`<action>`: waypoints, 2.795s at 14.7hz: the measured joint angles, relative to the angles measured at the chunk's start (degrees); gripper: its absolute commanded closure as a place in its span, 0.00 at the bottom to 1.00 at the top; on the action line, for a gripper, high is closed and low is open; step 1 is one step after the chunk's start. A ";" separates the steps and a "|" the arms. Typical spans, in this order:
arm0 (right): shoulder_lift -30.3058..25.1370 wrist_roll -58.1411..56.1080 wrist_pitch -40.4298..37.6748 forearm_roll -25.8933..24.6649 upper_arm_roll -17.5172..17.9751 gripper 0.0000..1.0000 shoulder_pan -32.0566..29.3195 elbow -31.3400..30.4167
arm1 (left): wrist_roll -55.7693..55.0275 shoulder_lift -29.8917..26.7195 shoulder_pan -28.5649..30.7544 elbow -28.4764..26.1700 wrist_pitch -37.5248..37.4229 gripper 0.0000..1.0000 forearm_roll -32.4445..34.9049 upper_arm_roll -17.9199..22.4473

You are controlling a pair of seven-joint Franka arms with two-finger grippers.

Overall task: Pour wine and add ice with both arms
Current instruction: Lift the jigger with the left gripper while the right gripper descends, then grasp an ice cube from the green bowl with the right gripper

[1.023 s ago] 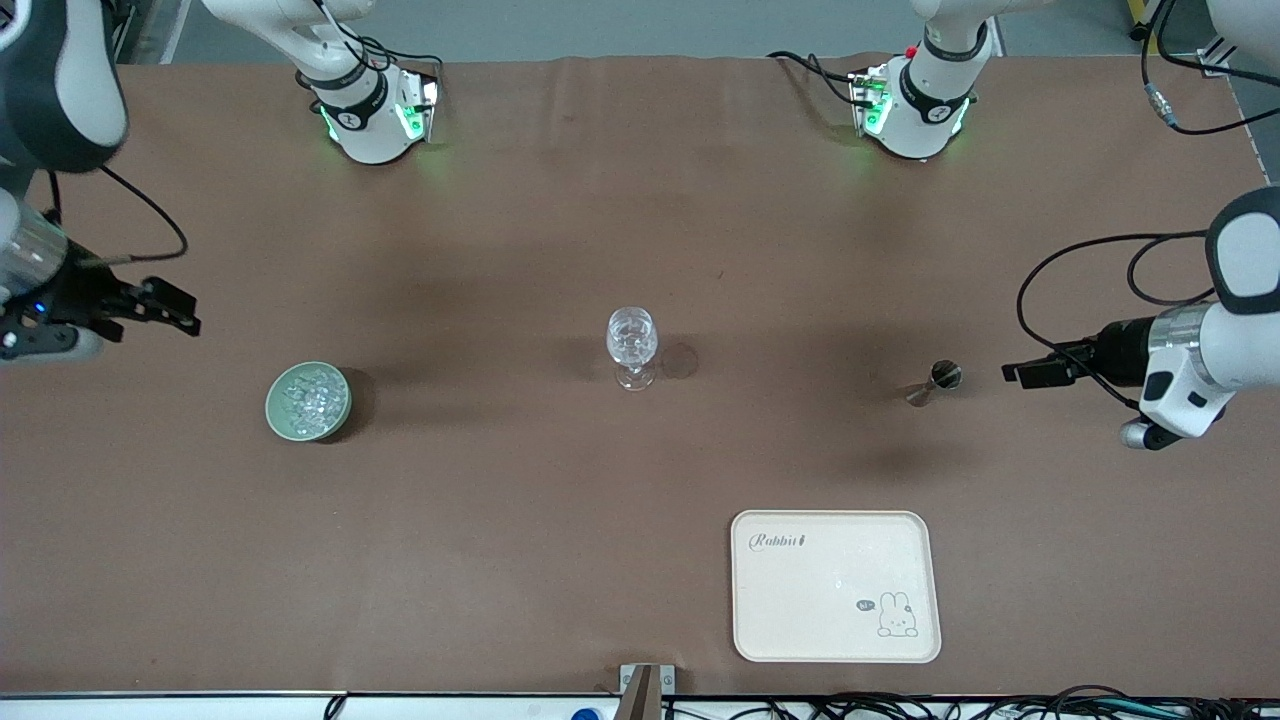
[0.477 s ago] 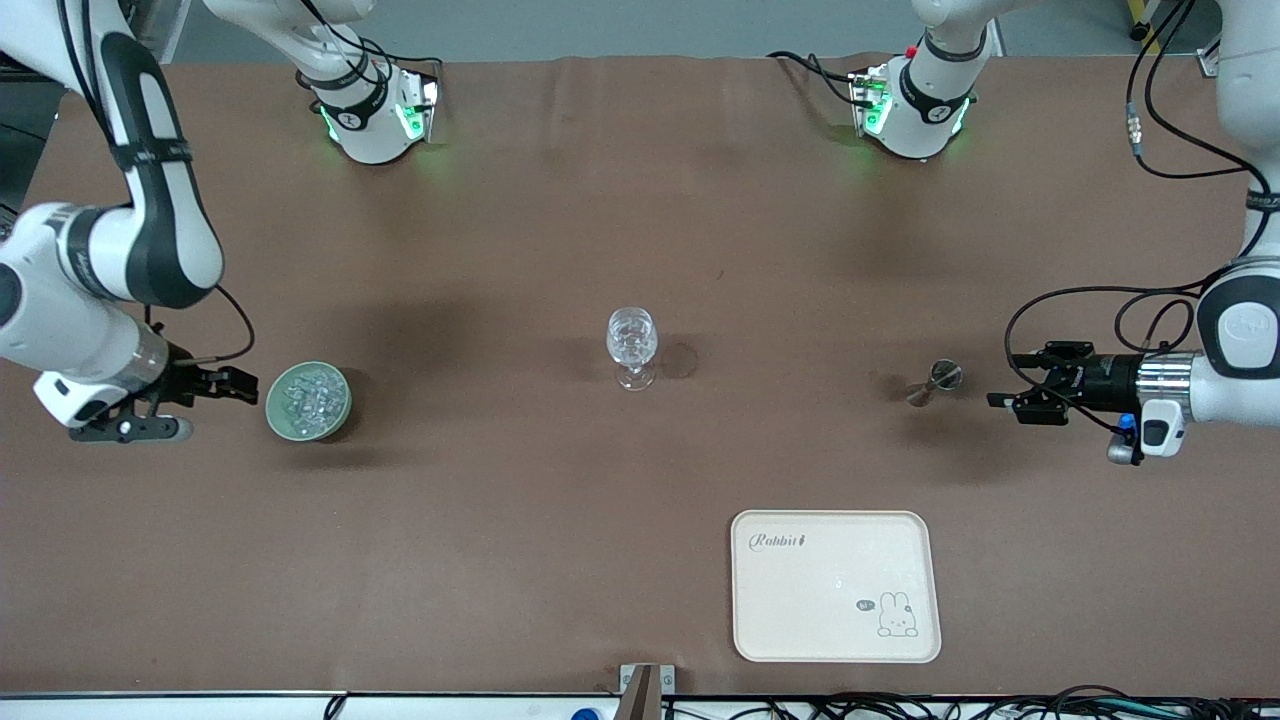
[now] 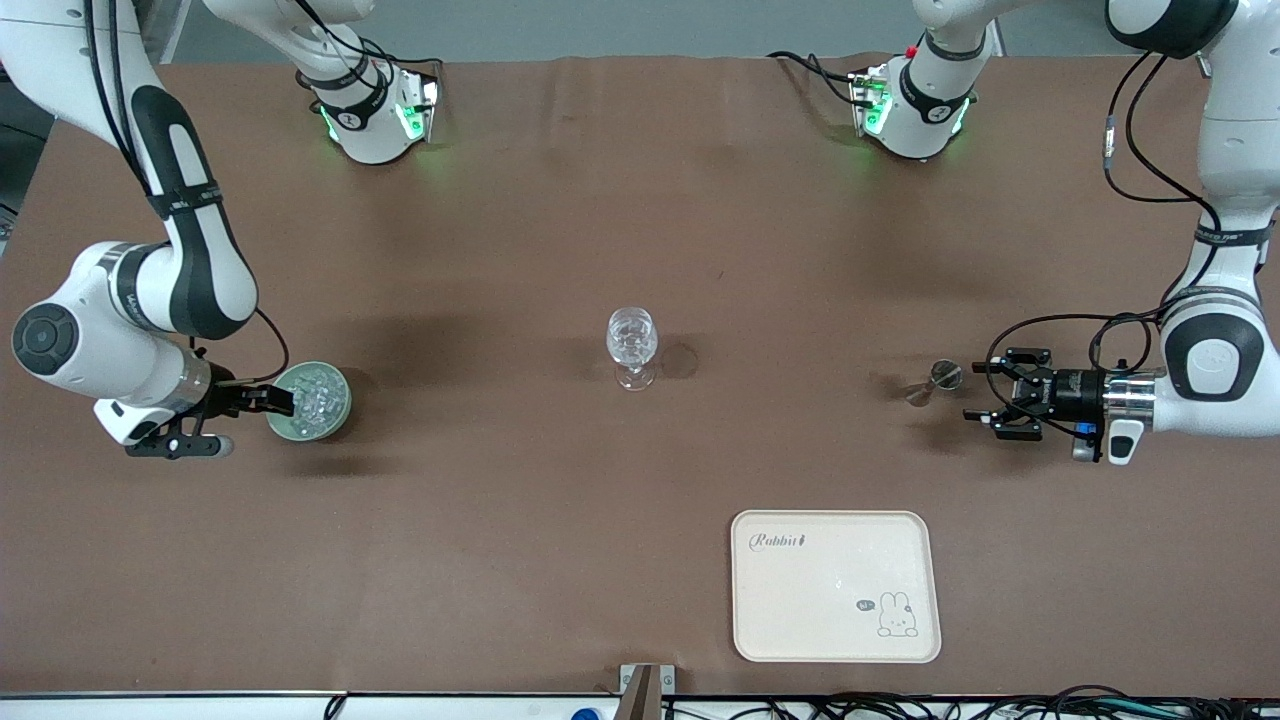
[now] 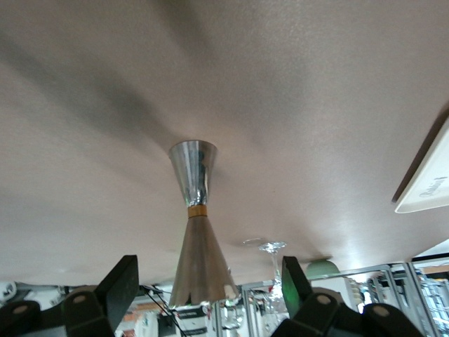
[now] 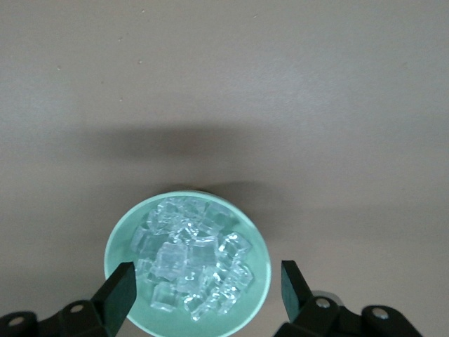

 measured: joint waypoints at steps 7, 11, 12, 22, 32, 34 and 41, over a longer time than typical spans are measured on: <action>2.46 0.10 6.53 0.41 0.02 0.21 0.28 -3.51 | -0.79 4.31 0.03 0.08 0.01 0.16 -3.73 -0.01; 2.52 0.15 6.63 0.41 0.12 0.24 0.98 -3.97 | -0.78 6.37 0.24 0.13 0.01 0.23 -4.90 0.00; 2.52 0.16 6.63 0.42 0.13 0.24 1.16 -3.99 | -0.79 6.66 0.27 0.14 0.01 0.25 -5.03 0.00; 2.60 0.61 6.62 0.44 0.16 0.46 2.45 -5.81 | -0.79 7.55 0.26 0.14 -0.43 0.38 -5.24 -0.66; 2.60 0.79 6.78 0.45 0.16 0.68 2.49 -5.81 | -0.78 7.78 0.26 0.15 -1.96 0.62 -5.25 -0.75; 2.60 0.82 6.97 0.45 0.16 0.76 2.49 -5.78 | -0.77 7.78 0.26 0.15 -2.21 0.68 -5.25 -0.74; 2.59 0.88 7.23 0.46 0.07 0.83 2.48 -4.48 | -0.74 7.80 0.28 0.37 -2.42 0.98 -5.25 -0.71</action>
